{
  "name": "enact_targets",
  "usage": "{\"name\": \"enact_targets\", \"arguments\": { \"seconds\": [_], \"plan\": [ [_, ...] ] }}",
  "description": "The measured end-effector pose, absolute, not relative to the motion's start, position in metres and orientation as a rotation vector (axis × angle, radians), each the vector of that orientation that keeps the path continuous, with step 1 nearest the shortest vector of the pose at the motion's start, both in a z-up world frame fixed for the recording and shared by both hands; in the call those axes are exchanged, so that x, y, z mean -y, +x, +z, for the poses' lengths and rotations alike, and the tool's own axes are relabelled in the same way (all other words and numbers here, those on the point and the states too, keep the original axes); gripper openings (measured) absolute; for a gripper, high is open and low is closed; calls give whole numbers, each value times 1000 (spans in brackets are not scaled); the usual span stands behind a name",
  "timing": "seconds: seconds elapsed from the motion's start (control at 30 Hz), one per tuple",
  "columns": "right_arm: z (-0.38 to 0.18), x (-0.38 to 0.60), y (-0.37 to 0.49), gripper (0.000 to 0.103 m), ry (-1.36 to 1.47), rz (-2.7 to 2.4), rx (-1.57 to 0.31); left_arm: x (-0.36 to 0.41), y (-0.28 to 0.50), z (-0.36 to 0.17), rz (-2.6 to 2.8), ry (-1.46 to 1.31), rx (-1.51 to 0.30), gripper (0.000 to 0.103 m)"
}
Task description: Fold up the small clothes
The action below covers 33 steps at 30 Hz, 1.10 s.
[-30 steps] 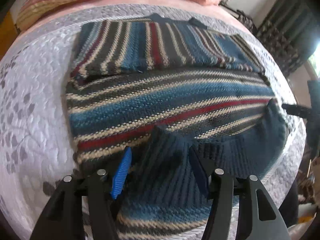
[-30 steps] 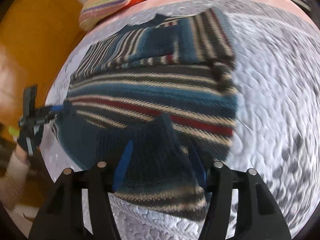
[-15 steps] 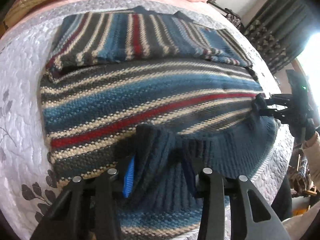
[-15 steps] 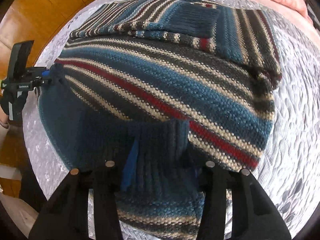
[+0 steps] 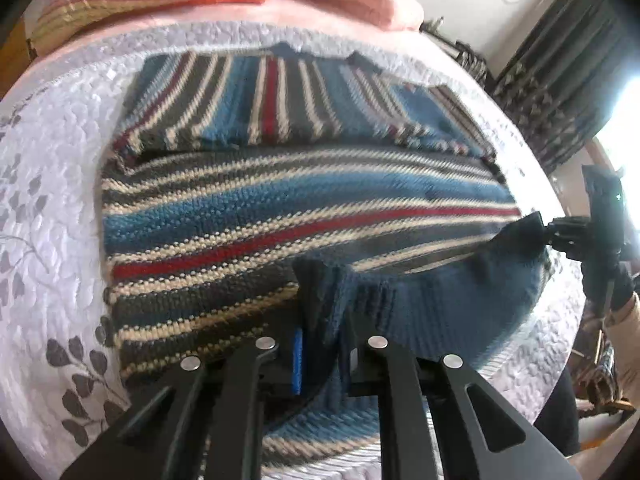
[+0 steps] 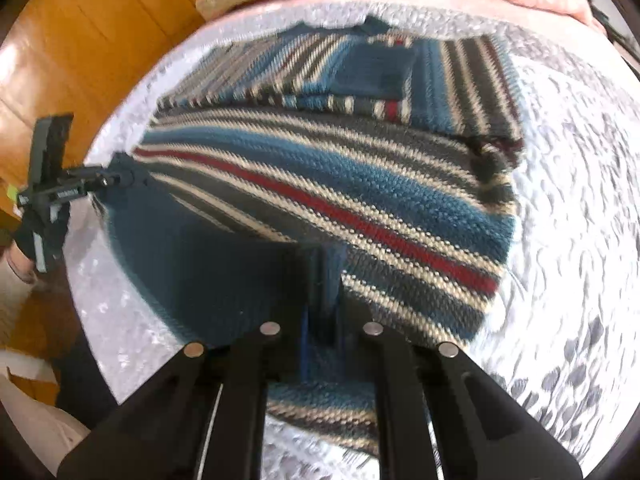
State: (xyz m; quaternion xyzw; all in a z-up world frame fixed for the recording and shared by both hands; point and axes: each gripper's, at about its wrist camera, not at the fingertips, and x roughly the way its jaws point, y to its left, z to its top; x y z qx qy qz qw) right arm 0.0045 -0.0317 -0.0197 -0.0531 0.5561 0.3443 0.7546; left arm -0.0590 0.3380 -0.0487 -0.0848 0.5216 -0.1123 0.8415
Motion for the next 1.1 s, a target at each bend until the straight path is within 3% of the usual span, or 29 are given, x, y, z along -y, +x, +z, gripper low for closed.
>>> {"name": "enact_targets", "arguments": {
  "seconds": [0.47, 1.1],
  "plan": [
    [67, 47, 25, 8, -28, 718, -1042, -339, -49, 37, -156, -199, -844, 13],
    [85, -1, 220, 8, -5, 508, -980, -372, 114, 68, -26, -230, -707, 13]
  ]
}}
